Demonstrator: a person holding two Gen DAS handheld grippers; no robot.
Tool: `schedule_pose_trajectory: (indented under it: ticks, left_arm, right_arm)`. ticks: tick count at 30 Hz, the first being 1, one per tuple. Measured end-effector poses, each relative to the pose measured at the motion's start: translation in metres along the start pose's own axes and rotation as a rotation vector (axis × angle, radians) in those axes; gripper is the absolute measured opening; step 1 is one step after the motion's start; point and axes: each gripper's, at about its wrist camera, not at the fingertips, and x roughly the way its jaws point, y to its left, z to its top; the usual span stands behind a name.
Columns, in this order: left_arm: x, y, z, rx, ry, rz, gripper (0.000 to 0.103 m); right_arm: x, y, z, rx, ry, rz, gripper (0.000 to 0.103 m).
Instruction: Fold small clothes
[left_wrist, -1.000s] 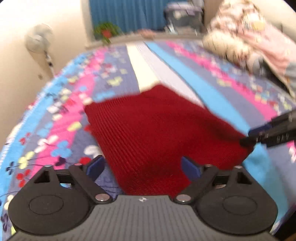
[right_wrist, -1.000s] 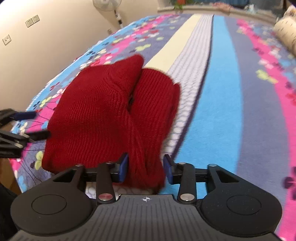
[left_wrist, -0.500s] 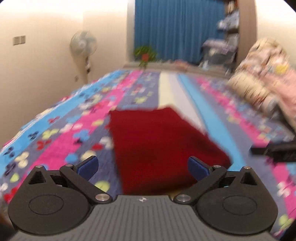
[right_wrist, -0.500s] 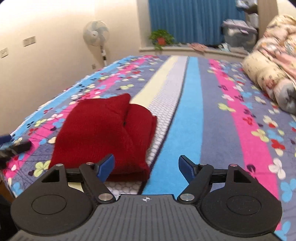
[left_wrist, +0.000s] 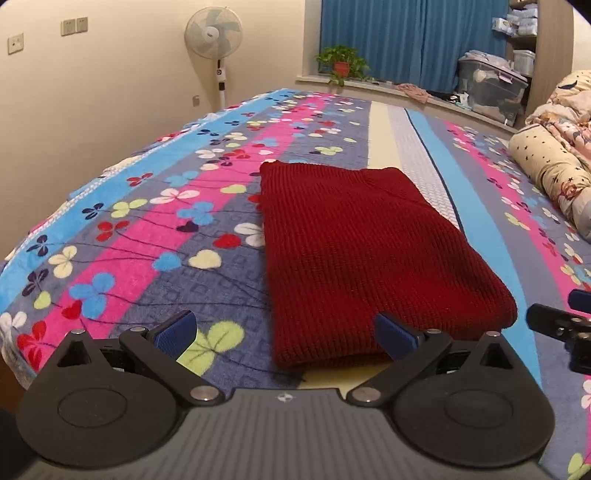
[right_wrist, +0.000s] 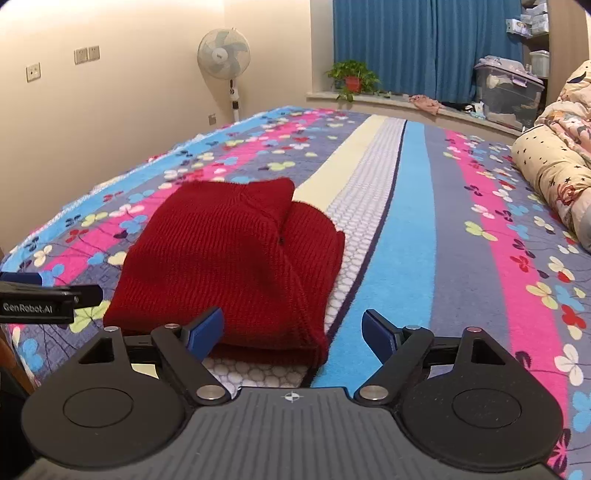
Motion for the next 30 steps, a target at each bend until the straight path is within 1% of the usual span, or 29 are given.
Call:
schedule_pose_trajectory:
  ticks: [9, 24, 30]
  left_arm:
    - [0.006, -0.003, 0.001, 0.006, 0.016, -0.002, 0.103]
    - [0.008, -0.008, 0.002, 0.013, 0.005, -0.004, 0.103]
    - [0.008, -0.008, 0.004, 0.015, 0.009, -0.015, 0.103]
  right_arm:
    - [0.011, 0.006, -0.001, -0.009, -0.003, 0.003, 0.084]
    - [0.018, 0.01, 0.0, -0.023, -0.001, 0.016, 0.084]
    - [0.02, 0.009, 0.0, -0.023, 0.001, 0.017, 0.084]
